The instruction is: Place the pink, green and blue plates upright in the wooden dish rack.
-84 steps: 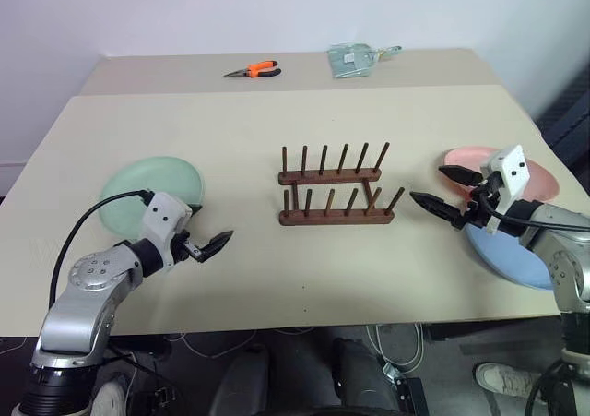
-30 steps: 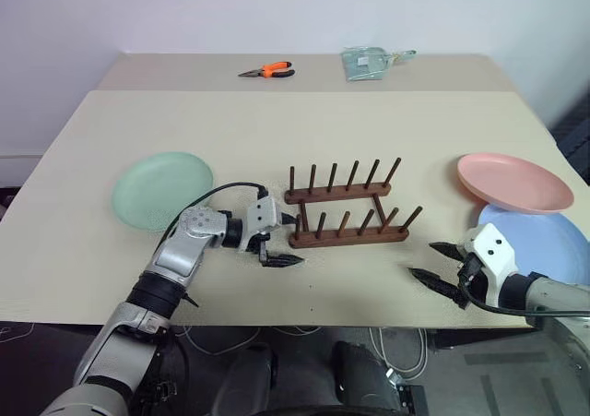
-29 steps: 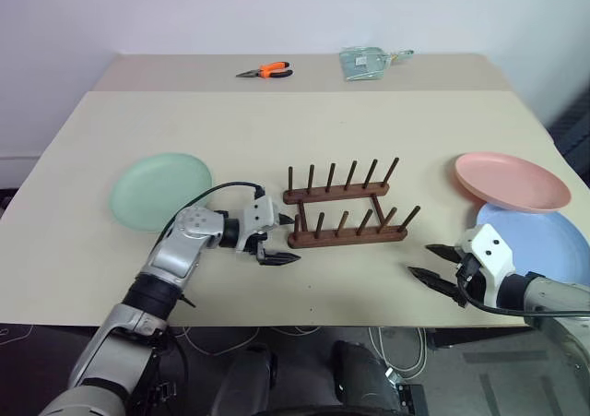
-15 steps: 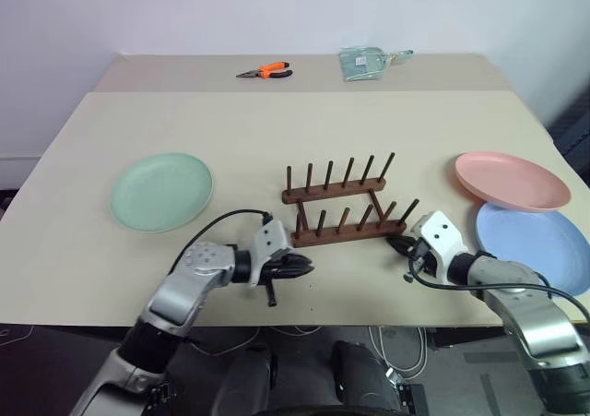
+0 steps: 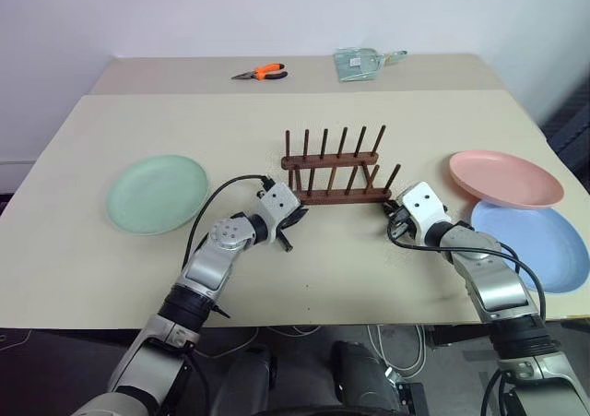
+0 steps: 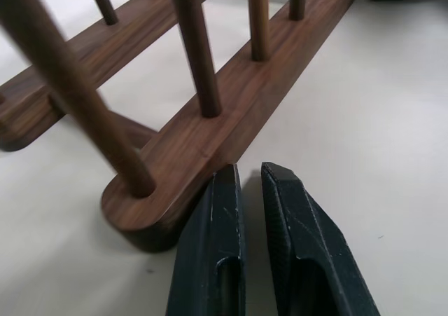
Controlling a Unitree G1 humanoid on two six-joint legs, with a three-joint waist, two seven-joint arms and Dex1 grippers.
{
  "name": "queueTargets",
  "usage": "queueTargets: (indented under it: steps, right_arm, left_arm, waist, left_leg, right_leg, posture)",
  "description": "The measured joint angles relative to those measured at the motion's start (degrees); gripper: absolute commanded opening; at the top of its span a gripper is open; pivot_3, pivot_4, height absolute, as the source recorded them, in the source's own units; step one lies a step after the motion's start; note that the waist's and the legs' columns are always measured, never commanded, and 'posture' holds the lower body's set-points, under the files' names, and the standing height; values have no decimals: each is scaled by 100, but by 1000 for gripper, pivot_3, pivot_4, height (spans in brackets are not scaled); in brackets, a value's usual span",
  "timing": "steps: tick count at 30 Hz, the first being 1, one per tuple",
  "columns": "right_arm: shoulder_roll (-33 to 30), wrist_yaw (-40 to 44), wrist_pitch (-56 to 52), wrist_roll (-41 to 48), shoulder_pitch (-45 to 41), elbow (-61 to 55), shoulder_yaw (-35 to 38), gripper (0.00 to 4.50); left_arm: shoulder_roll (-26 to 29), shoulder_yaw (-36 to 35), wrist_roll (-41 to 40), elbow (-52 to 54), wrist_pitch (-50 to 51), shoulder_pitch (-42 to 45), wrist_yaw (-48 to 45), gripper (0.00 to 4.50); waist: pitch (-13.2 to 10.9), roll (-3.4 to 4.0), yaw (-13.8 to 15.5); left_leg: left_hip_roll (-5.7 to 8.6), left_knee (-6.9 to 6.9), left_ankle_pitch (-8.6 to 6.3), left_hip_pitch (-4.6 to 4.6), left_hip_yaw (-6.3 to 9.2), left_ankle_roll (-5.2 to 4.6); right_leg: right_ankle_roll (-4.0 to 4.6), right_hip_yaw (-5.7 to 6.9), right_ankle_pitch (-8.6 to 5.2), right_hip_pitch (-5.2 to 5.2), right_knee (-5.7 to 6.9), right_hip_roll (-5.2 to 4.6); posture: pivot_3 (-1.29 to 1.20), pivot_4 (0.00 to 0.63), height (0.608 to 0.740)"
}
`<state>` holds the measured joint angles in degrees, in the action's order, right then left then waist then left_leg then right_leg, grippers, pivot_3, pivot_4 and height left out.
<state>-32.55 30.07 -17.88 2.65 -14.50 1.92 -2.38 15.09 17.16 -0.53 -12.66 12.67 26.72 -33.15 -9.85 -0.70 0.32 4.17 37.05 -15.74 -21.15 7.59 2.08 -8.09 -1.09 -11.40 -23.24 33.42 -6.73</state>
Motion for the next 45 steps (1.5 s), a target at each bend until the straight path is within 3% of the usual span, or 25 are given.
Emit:
queueTargets:
  steps: [5, 11, 16, 19, 26, 32, 34, 36, 40, 42, 45]
  right_arm:
    - [-804, 413, 1, 74, 222, -744, 450, 4384]
    - [-2440, 778, 392, -396, 668, -933, 1293, 4384]
    - [-2944, 554, 1161, -1299, 722, 243, 956, 4384]
    - [-2932, 397, 1420, -1604, 474, 1001, 700, 3531]
    - [-2904, 217, 1821, -1895, 82, 1746, 368, 35]
    - [-2657, 127, 1831, -1448, 42, 1237, 773, 35]
    - [-1985, 233, 1042, -271, -378, 560, 1400, 35]
    - [-1269, 261, -217, 1508, -889, -406, 2044, 35]
    - [-803, 232, -1987, 4262, -1322, -1724, 2726, 35]
    - [-628, 2, -2475, 4973, -1370, -1874, 2803, 35]
    - [-497, -396, -2942, 5312, -1373, -1901, 2685, 35]
  left_arm:
    - [184, -17, -1, 228, -42, -152, -70, 433]
    - [341, -103, -584, 1067, 249, -594, -816, 433]
    - [214, -100, -1180, 1926, 590, -520, -1290, 433]
    - [206, -96, -1287, 2113, 726, -508, -1328, 433]
    - [305, -98, -1391, 2395, 841, -598, -1304, 433]
    - [466, -332, -1488, 2413, 878, -792, -1264, 433]
    - [525, -500, -1528, 2403, 903, -799, -1258, 433]
    - [552, -515, -1529, 2398, 899, -789, -1282, 433]
    - [609, -528, -1529, 2345, 899, -794, -1303, 433]
    - [618, -558, -1535, 2344, 899, -796, -1304, 433]
    - [617, -573, -1552, 2348, 899, -800, -1292, 433]
  waist:
    - [-2, 7, -11]
    - [-7, 2, 35]
    - [-8, 1, 35]
    - [-10, 8, -13]
    - [-12, 13, -17]
    - [-18, 24, -17]
    - [-22, 20, -81]
    - [-20, 24, -106]
    - [-21, 15, 22]
    - [-21, 15, 69]
    - [-21, 15, 51]
  left_leg:
    - [0, -4, 0, -8, -2, 0]
    - [0, -2, -1, -21, -5, 0]
    - [0, 2, -1, -21, -15, 0]
    - [-1, -2, -1, -17, -20, -1]
    - [0, -2, 0, -18, -19, -1]
    - [0, -1, 0, -18, -19, -1]
    - [-5, -2, 0, -17, -13, -1]
    - [-8, -4, 0, -15, -3, -1]
    - [-4, -5, -1, -26, 22, -3]
    - [1, 0, -1, -30, 21, -3]
    - [4, 2, -1, -30, 12, -4]
  right_leg:
    - [-2, -2, -1, -9, 0, 0]
    - [1, -1, -4, -13, -10, -3]
    - [17, -3, -13, -11, -11, -8]
    - [18, -7, -11, -13, -10, -7]
    - [19, -11, -11, -12, -10, -7]
    - [19, -15, -10, -14, -8, -7]
    - [17, -15, -8, -13, -7, 0]
    - [26, -14, 9, -12, -4, 3]
    - [26, 9, 9, -7, -19, 2]
    - [39, 7, 1, -4, -23, -4]
    - [39, 1, 1, -7, -23, -7]
  posture:
    - [0, 150, 740]
    - [0, 150, 740]
    - [0, 150, 740]
    - [0, 150, 740]
    - [0, 150, 740]
    - [0, 150, 740]
    - [0, 150, 740]
    - [0, 150, 740]
    - [0, 150, 740]
    - [0, 150, 740]
    - [0, 150, 740]
